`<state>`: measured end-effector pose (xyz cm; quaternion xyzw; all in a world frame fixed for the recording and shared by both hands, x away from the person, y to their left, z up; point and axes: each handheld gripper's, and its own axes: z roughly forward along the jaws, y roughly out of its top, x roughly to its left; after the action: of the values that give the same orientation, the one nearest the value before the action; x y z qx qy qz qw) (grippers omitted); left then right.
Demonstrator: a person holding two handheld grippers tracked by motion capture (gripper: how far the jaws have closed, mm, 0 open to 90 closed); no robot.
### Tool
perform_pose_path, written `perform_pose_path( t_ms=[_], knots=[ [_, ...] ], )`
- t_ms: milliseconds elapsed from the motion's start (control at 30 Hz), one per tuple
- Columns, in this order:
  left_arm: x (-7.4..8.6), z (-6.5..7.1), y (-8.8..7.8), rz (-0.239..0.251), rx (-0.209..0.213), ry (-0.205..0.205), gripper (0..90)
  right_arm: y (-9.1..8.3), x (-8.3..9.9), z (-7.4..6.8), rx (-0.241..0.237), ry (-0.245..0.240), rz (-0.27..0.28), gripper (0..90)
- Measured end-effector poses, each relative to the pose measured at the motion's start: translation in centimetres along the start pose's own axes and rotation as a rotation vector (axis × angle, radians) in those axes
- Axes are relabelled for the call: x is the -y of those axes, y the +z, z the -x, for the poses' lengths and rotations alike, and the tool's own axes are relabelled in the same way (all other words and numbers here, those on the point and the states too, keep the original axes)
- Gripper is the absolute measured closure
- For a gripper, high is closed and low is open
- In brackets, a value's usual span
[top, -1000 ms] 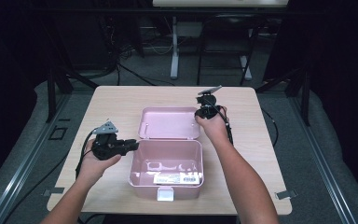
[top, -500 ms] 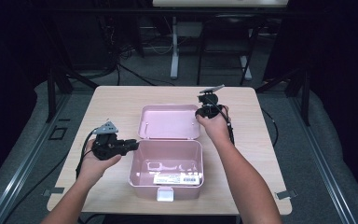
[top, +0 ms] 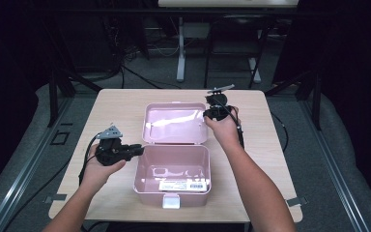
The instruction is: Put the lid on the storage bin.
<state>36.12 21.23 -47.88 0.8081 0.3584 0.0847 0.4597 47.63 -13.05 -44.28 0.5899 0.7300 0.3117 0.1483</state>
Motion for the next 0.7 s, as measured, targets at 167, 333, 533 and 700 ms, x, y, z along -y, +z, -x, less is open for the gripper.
perform_pose_path(
  t_ms=[167, 333, 533, 700],
  knots=[
    [0.0, 0.0, 0.0, -0.006, 0.004, -0.001, 76.9, -0.5, 0.0, -0.2, -0.006, -0.006, 0.024, 83.5],
    [0.0, 0.0, 0.1, -0.004, -0.006, 0.009, 77.7, -1.7, 0.0, -0.6, -0.013, -0.022, 0.059, 84.2],
    [-0.2, 0.0, 0.0, 0.023, -0.028, 0.017, 85.6, -2.9, 0.1, -0.7, -0.023, -0.028, 0.083, 84.4],
    [-0.2, -0.1, 0.2, 0.034, -0.025, 0.017, 85.9, -3.6, 0.3, -0.6, -0.031, -0.032, 0.095, 84.4]
  ],
)
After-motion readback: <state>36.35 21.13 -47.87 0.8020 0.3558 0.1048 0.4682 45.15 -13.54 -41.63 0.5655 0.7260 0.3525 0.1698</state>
